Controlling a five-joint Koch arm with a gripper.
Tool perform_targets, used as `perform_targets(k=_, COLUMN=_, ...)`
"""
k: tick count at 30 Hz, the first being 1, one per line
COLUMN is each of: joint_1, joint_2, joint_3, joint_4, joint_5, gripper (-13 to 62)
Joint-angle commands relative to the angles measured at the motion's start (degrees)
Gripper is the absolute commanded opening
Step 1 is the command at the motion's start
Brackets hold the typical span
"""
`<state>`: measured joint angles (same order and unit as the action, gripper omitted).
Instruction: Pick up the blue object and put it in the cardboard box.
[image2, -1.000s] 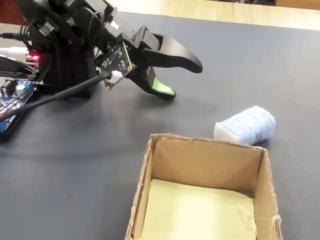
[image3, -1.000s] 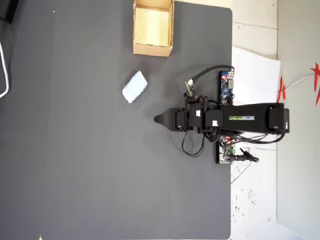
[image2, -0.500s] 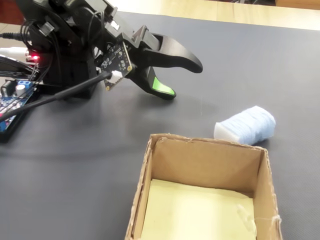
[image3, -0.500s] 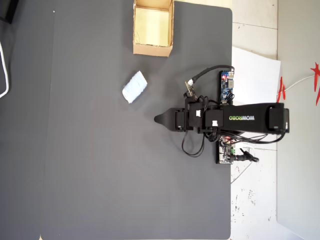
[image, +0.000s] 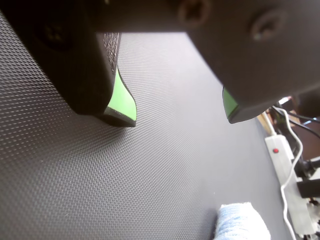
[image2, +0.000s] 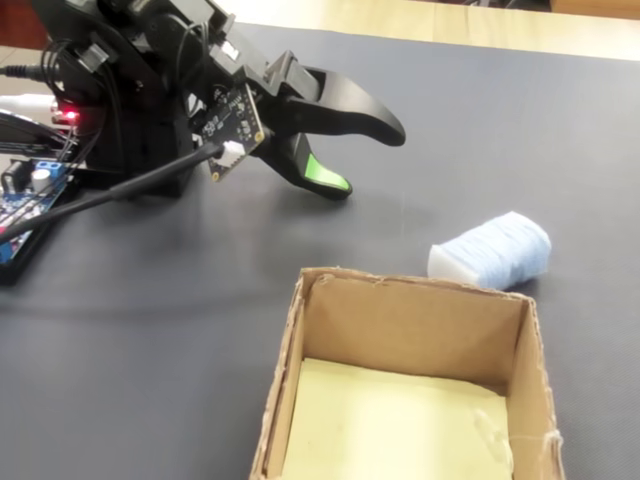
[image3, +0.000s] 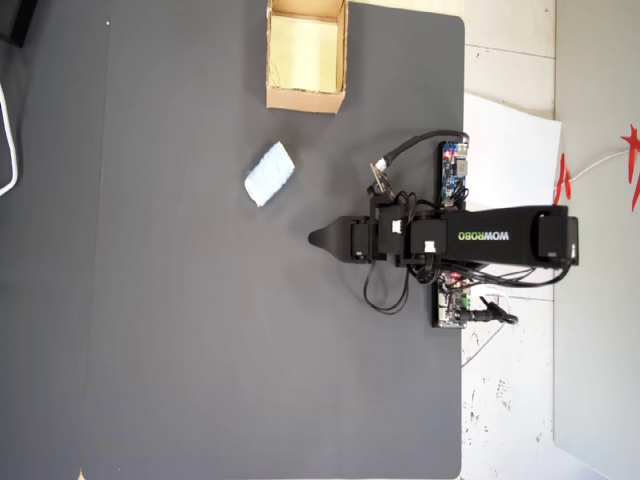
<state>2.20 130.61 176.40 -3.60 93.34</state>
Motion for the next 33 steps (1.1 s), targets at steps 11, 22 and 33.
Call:
perform_targets(k=11, joint_1=-0.2, joint_2=4.7, joint_3=1.8, joint_4=-2.8, joint_5=-6.3, gripper=34.3)
perform_targets(k=22, joint_1=-0.2, joint_2=2.6, joint_3=-7.7, joint_4=-2.5, joint_5=-15.9, gripper=34.0)
perform_targets(k=33, joint_1=3.2, joint_2=-14.4, joint_3=-33.5, joint_4=10.7, joint_5=-16.0, gripper=33.9)
